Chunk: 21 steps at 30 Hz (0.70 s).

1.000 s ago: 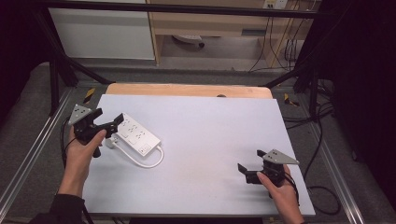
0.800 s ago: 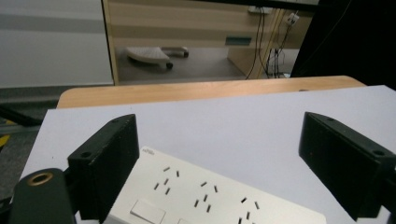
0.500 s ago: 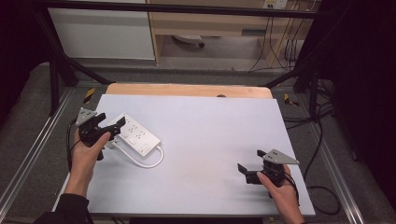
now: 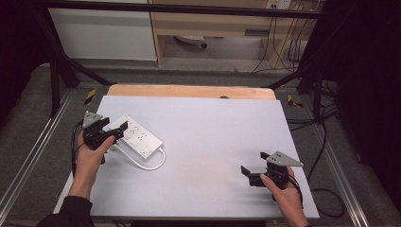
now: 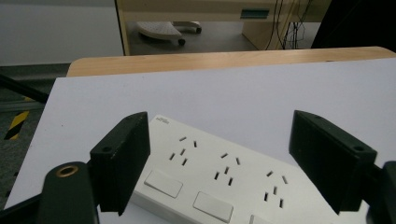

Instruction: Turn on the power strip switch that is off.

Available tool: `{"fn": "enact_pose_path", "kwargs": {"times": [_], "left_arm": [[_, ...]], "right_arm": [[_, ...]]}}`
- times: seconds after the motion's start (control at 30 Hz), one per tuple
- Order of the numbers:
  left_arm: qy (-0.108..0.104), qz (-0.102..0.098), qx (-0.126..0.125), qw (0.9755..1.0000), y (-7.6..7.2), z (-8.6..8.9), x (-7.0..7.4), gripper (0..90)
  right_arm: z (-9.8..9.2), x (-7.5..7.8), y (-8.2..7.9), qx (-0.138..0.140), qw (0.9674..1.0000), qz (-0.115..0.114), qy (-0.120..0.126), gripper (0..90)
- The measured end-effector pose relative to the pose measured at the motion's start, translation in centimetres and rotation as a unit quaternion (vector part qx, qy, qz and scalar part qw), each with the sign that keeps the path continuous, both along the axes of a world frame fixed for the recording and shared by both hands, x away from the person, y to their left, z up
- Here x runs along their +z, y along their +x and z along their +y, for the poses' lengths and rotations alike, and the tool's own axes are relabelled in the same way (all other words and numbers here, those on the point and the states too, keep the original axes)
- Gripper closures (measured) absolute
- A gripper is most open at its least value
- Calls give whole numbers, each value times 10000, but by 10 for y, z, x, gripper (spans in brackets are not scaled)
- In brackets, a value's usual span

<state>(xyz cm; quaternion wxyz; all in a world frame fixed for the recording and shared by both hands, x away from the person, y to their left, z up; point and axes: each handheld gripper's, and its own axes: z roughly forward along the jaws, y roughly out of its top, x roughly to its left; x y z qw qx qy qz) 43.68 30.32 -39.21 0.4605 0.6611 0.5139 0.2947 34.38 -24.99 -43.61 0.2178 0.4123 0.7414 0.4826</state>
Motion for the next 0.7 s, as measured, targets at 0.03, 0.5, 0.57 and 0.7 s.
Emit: {"fn": "enact_pose_path", "kwargs": {"times": [0.03,0.5,0.57,0.7], "left_arm": [[22,9,-10,10000,0,0,0,211],[133,54,16,9999,0,1,-8,453],[134,54,24,9999,1,1,-9,505],[156,86,41,9998,4,-1,-14,579]], "right_arm": [[0,0,0,1,10000,1,-2,30],[0,0,0,0,10000,13,3,31],[0,0,0,3,10000,17,0,31],[0,0,0,3,10000,32,5,31]]}}
